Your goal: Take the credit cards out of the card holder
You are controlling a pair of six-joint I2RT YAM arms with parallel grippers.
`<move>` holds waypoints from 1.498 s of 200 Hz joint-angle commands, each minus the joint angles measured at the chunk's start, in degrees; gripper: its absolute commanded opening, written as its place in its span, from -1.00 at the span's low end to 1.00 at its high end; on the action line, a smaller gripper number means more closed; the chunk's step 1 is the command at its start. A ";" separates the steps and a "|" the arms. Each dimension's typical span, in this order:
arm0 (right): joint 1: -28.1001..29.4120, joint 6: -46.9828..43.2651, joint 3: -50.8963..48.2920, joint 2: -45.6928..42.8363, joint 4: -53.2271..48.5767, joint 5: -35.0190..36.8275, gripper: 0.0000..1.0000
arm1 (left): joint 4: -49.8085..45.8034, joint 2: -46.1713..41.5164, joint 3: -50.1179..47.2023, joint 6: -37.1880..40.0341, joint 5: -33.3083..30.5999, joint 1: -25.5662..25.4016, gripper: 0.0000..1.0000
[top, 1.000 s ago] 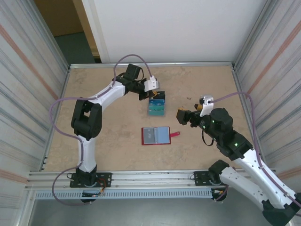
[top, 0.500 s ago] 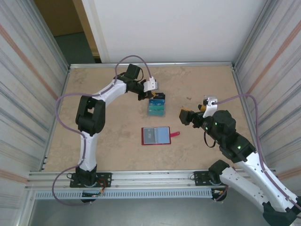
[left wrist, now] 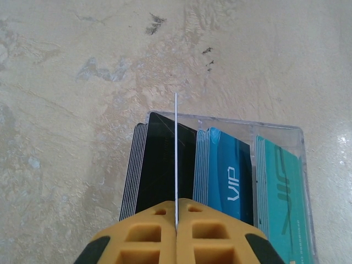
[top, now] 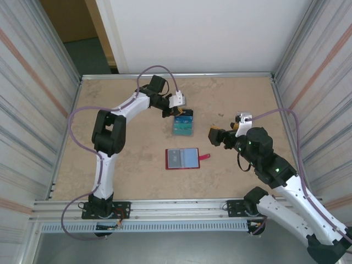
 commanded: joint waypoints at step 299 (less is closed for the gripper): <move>-0.11 4.04 -0.03 2.56 -0.65 -2.64 0.99 | 5.72 -13.39 -10.24 -4.07 -7.13 -1.65 -0.54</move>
